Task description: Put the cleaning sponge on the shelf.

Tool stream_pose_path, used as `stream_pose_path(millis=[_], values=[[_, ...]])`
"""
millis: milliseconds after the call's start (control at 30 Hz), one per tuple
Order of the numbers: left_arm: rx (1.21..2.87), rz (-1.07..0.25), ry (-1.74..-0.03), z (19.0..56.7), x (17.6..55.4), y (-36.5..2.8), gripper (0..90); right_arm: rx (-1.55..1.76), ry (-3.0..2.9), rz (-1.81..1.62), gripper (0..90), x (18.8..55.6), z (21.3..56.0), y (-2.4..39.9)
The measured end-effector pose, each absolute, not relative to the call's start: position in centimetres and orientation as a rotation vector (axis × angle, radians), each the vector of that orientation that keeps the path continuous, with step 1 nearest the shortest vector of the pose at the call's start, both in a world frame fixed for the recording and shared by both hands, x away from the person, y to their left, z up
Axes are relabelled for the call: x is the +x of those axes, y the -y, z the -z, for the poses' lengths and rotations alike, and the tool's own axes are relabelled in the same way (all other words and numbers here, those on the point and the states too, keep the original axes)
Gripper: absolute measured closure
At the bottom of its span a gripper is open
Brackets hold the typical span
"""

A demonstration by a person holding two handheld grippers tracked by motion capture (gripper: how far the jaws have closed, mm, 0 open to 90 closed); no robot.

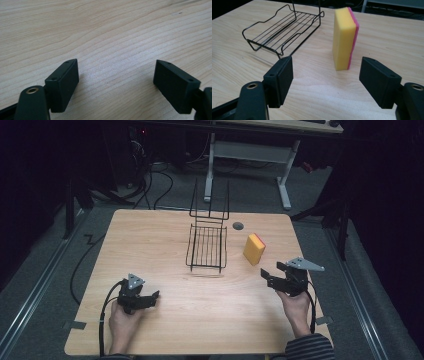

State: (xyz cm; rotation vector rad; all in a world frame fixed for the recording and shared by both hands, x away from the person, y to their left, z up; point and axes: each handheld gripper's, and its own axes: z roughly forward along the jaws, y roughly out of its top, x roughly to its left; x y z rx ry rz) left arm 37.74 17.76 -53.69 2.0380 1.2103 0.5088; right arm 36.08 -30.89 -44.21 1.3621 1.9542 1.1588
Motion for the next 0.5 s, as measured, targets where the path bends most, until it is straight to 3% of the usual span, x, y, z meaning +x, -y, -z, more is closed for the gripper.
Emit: stream_pose_path(millis=[500], values=[[2.039, -0.509, -1.21, 53.7, 37.7, -17.8, 21.0, 1.337, -1.954, -1.161, 28.4, 38.2, 42.6, 30.1]])
